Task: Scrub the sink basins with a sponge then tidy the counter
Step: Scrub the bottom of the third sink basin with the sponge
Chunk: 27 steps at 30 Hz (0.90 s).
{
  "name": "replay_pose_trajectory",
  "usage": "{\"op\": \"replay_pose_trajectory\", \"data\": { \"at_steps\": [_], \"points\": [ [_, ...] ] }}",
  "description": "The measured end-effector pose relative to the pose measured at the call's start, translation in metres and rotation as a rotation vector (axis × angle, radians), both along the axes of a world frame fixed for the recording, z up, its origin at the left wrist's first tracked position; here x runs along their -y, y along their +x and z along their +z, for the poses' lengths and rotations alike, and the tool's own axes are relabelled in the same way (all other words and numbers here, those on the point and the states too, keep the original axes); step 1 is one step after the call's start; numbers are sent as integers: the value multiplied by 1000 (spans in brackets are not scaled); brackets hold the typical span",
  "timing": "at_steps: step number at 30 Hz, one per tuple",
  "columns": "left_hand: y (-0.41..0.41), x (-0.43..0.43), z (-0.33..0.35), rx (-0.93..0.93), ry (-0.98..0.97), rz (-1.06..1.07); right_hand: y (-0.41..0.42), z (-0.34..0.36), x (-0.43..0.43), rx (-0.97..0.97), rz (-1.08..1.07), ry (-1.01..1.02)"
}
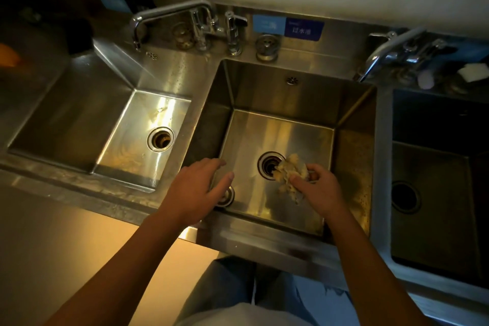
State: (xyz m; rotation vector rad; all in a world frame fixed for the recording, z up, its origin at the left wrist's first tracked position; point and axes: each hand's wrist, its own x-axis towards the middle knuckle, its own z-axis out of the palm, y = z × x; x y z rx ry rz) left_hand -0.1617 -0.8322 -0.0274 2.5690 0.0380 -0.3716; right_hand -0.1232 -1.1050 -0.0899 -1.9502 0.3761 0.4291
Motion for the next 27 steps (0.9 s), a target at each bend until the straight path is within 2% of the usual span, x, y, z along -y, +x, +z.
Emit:
{"op": "replay_pose_trajectory", "data": {
  "at_steps": [5,11,22,27],
  "points": [
    [15,-17,18,66,66,-30,17,12,-17,81,23,1],
    [29,-54,21,87,76,-66,30,28,-46,91,26,-21],
    [76,-95,7,50,-43,-408,23,45,-107,96,-131,-109],
    [80,-104,9,52,-81,-461,15,54,-112,132,-173,-146]
  ]
}}
